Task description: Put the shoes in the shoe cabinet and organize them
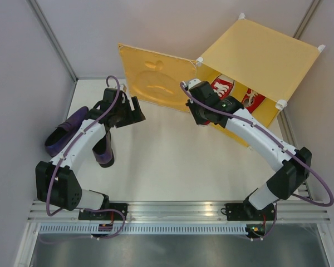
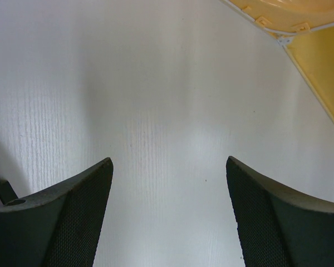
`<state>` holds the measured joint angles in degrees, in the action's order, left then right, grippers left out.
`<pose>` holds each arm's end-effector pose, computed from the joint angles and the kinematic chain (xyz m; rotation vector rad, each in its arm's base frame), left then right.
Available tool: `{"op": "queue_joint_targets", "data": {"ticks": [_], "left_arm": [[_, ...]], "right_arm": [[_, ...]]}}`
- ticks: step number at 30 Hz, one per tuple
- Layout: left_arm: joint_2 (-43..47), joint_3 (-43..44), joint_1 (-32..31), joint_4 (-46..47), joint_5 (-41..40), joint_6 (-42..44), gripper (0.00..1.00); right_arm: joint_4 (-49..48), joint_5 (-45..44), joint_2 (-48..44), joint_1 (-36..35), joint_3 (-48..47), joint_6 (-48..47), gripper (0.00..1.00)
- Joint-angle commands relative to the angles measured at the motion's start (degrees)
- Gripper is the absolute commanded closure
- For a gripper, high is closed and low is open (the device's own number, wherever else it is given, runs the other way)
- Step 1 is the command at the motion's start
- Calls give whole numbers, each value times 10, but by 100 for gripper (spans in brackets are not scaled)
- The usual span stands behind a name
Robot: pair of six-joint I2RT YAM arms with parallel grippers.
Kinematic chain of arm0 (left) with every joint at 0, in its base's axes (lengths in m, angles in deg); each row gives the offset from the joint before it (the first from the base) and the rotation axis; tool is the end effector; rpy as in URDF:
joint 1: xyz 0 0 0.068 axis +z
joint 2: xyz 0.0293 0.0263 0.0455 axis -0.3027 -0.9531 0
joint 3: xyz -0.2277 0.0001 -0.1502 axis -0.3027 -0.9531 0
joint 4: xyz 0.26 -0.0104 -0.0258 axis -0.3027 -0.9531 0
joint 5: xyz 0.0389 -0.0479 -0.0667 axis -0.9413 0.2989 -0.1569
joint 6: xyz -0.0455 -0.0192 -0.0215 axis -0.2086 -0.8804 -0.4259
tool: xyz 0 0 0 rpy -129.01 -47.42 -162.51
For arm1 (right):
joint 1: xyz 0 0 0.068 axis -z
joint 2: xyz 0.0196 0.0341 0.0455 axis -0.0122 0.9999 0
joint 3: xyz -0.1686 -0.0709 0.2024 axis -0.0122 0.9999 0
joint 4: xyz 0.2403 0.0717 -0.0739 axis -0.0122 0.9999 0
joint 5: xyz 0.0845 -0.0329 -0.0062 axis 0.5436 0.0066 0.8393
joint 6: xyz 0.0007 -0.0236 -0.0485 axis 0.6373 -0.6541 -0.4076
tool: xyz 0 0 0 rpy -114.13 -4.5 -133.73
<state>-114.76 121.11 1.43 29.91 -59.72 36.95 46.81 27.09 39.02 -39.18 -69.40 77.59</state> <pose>0.2916 -0.0877 0.2987 -0.1953 2.3892 -0.4641 0.2605 0.2059 0.3533 -0.5938 2.3230 0.0669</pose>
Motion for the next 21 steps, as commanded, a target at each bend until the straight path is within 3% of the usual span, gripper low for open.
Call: {"op": "queue_joint_targets", "data": {"ticks": [1,11,21], "left_arm": [[-1,2,4,0,9,9,14],[5,1,8,0,11,5,14],[6,1,9,1,15,4,14]], "right_arm": [[-22,-16,12,42,-47,-81,98],[-67,11,57,131,-60,-137,96],[-71,-49,88,157,-64,-136,69]]}}
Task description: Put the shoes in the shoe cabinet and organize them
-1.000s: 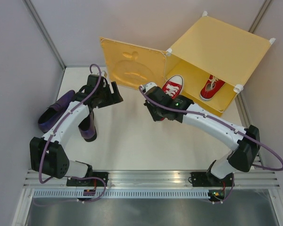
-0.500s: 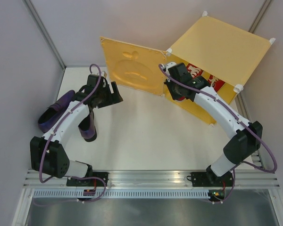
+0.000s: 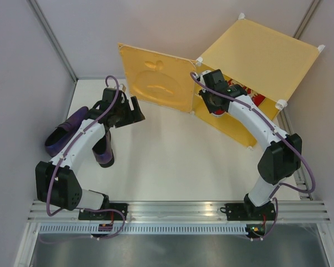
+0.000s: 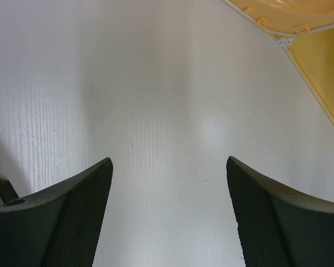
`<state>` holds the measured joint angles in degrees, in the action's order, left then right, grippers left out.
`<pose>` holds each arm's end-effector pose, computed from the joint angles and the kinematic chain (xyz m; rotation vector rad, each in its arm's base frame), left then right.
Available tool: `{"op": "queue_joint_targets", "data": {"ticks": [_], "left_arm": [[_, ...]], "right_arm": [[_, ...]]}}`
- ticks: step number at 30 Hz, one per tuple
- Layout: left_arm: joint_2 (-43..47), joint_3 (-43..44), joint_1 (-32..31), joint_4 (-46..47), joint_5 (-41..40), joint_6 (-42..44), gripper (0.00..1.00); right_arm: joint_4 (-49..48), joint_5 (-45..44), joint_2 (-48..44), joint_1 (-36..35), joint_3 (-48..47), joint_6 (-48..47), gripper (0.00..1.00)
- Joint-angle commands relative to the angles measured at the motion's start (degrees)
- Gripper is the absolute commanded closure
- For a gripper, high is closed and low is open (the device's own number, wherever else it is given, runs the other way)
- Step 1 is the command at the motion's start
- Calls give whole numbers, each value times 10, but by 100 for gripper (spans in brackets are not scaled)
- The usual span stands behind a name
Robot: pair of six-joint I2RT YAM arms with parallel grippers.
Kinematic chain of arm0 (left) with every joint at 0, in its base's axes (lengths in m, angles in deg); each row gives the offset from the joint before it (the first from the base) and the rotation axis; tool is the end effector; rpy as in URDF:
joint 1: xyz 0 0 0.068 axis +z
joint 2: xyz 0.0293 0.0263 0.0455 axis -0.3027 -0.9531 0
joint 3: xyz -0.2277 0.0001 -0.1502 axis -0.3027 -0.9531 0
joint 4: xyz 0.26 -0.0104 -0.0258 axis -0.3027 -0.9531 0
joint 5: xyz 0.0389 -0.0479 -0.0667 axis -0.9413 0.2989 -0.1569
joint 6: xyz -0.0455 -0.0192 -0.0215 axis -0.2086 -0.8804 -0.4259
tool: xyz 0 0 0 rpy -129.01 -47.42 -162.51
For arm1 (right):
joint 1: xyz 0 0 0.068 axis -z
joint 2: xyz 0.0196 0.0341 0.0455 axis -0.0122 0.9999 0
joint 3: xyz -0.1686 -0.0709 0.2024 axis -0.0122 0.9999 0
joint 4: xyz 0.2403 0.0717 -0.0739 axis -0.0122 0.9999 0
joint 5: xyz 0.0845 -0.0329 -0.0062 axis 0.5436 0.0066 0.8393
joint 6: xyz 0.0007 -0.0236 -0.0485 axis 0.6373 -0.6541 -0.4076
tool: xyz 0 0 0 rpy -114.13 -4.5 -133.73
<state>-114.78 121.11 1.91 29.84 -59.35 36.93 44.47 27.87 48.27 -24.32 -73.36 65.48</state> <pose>0.2922 -0.0854 0.2985 -0.2028 2.3904 -0.4673 0.3429 0.1506 0.3241 -0.5650 2.3885 -0.1513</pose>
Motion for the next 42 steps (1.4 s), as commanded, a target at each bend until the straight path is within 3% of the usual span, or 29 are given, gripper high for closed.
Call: {"op": "queue_joint_targets", "data": {"ticks": [1,8,18,33,36,42], "left_arm": [[6,1,4,2,11,4,14],[5,1,4,1,15,3,14],[2,1,5,1,18,2,14],[0,1,5,1,19,2,13],[-1,1,5,0,20,2,12],[-1,1,5,1,23,1,12]], "right_arm": [[-48,-59,-6,8,-24,-11,66],[-42,-82,-29,8,-30,9,45],[-90,-107,-122,5,3,32,31],[-263,-129,-276,-28,206,164,17],[-299,-158,-298,-44,262,208,14],[-349,-306,-290,-99,320,272,10]]}}
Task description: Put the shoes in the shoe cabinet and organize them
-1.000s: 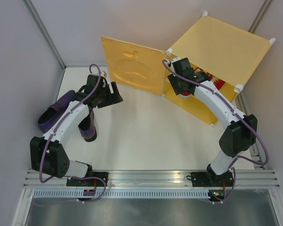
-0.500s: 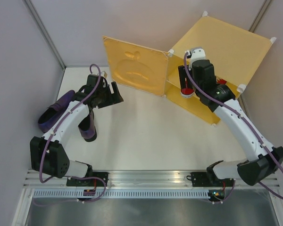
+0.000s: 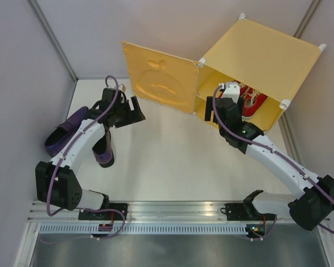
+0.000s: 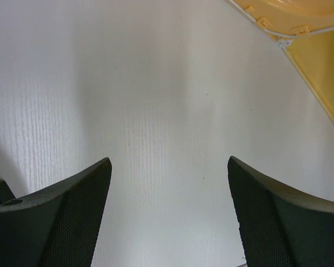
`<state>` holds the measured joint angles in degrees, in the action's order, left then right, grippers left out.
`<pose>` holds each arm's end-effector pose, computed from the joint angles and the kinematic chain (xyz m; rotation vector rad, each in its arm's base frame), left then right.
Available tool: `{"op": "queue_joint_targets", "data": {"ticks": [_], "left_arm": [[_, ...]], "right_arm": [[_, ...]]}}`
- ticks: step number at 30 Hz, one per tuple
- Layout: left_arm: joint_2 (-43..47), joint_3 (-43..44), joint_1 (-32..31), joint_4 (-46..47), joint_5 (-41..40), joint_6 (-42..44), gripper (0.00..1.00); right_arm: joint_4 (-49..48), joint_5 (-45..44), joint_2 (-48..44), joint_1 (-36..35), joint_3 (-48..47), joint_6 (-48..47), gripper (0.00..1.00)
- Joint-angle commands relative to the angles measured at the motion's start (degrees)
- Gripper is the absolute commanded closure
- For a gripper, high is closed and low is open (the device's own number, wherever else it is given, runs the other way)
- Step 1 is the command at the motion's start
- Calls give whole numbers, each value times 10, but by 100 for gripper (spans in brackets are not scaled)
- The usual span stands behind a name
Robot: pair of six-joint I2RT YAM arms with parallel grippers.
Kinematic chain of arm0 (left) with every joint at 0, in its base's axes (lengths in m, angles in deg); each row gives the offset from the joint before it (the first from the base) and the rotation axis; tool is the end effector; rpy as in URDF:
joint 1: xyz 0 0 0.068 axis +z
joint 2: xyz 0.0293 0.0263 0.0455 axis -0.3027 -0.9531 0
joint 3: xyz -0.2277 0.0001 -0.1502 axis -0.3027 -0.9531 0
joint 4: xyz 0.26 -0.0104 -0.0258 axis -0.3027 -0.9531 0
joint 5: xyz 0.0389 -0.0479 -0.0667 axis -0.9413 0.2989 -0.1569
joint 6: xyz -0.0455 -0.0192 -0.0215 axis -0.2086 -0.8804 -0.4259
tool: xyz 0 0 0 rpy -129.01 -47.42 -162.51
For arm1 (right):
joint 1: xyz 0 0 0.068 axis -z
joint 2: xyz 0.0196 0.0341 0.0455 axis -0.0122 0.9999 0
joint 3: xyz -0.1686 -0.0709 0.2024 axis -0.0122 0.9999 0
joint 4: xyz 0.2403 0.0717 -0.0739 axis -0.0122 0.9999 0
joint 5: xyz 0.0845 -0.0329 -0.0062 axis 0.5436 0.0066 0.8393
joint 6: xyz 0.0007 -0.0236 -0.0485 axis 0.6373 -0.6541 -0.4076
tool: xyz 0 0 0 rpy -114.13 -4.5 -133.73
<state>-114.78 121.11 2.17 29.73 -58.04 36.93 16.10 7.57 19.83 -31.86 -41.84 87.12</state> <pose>0.2922 -0.0848 0.2984 -0.1974 2.3959 -0.4908 0.2407 0.1299 0.3362 0.0677 1.9568 -0.0564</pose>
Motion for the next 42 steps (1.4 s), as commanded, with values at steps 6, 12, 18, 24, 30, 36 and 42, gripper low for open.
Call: {"op": "queue_joint_targets", "data": {"ticks": [6,12,18,24,30,36,42], "left_arm": [[-1,2,2,2,11,3,12],[-3,2,3,2,15,3,12],[-1,3,6,2,22,1,12],[0,2,7,2,25,1,12],[0,2,8,2,28,0,12],[0,2,8,2,31,0,12],[-1,2,8,2,32,0,12]], "right_arm": [[-57,-199,58,-34,-15,110,5],[-25,-256,115,-34,-47,149,5],[-37,-263,165,-34,-75,140,6],[-24,-269,215,-31,-104,155,7],[-11,-268,245,-16,-119,169,10],[14,-271,265,-6,-134,182,14],[4,-260,256,8,-133,175,46]]}}
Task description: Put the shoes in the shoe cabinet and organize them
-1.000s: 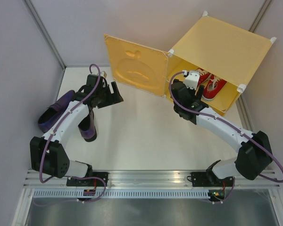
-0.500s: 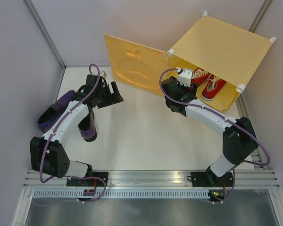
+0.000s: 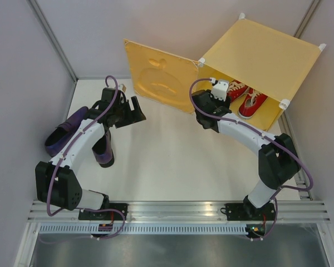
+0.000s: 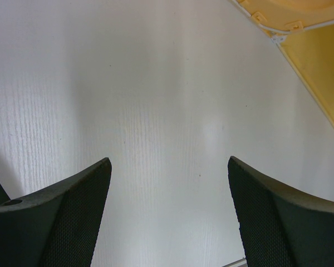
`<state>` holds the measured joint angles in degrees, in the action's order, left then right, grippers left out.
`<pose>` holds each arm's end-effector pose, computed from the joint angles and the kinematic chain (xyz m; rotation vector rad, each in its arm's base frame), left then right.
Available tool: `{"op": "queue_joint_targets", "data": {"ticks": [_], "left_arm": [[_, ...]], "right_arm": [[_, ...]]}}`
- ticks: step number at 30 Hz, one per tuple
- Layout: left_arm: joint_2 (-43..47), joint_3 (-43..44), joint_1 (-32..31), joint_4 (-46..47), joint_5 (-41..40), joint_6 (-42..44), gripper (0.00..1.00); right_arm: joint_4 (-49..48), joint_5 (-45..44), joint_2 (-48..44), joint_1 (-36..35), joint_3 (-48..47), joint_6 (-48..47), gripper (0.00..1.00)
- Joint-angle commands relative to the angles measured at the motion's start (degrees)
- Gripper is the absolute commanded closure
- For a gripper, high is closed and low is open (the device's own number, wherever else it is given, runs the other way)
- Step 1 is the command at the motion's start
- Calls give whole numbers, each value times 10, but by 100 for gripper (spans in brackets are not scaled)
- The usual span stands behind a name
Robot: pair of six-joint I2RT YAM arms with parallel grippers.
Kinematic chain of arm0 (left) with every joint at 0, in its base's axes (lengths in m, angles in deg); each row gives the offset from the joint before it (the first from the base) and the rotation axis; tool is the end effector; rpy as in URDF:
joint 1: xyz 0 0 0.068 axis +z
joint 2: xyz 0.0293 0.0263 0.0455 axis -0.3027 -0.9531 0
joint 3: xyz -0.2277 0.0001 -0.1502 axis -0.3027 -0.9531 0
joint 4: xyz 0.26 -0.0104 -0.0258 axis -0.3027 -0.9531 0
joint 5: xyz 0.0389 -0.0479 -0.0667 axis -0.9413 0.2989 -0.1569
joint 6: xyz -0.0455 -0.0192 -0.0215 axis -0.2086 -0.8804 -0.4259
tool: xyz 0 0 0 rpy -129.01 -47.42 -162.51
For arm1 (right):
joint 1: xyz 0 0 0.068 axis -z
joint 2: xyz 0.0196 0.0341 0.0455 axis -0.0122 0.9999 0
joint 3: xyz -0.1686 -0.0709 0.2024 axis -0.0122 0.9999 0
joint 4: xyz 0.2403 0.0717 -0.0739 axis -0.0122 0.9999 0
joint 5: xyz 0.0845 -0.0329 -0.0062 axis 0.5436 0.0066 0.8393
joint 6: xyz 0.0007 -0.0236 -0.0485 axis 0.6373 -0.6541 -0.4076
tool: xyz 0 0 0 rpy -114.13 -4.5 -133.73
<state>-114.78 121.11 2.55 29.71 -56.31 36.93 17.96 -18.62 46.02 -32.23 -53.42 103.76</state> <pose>0.2924 -0.0839 0.2985 -0.1906 2.4005 -0.5225 0.3217 0.1714 0.2706 0.4558 1.8983 -0.4866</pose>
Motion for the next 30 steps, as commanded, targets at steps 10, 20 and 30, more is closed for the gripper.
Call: {"op": "queue_joint_targets", "data": {"ticks": [10,20,30], "left_arm": [[-1,1,4,3,17,0,12],[-3,0,5,3,17,0,12],[-5,2,5,3,19,0,12]], "right_arm": [[-68,58,-44,50,-2,-34,86],[-117,78,-65,85,28,-48,91],[-174,119,-79,112,68,-58,95]]}}
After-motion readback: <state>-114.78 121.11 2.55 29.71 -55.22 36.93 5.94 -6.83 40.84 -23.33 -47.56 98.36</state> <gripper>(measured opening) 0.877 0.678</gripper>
